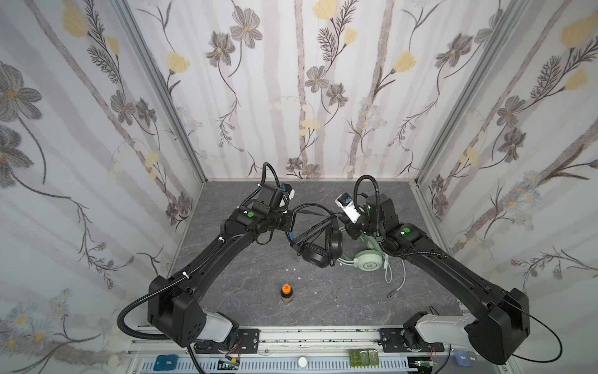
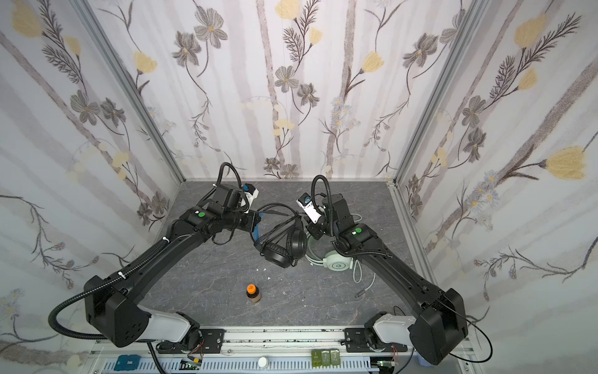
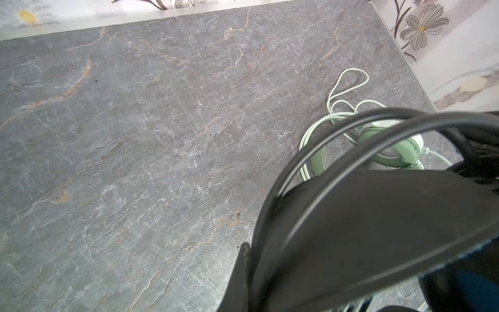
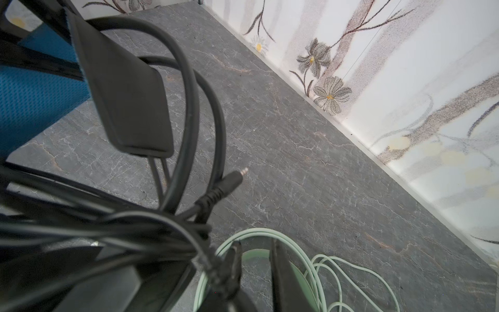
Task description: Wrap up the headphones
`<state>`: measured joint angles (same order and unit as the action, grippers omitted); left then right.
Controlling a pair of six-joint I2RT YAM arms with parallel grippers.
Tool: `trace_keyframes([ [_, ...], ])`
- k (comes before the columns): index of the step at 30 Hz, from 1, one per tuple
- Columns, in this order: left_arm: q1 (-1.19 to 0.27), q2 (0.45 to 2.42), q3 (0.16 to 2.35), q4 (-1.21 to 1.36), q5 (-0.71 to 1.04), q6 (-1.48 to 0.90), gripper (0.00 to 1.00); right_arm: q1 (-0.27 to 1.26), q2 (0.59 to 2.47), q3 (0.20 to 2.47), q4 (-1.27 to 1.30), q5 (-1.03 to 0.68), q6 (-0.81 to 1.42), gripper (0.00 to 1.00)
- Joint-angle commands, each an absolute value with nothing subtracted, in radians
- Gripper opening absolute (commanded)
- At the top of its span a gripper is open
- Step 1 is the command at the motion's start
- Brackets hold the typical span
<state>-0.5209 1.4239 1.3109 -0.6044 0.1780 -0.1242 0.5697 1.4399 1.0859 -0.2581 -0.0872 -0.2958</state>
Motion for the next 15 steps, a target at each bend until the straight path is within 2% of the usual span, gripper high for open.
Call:
trace_keyframes([
  [1, -0.517, 1.427, 1.325, -0.595, 0.183, -0.112, 0.0, 0.563, 1.436, 1.075, -0.19, -0.096, -0.279, 0.24],
  [9, -0.509, 1.449, 1.34, -0.626, 0.153, -0.136, 0.0, 0.539, 1.44, 1.041, -0.175, -0.097, -0.264, 0.31],
  [15, -0.503, 1.467, 1.358, -0.687, 0.11, -0.16, 0.0, 0.491, 1.472, 1.024, -0.17, -0.041, -0.206, 0.44],
])
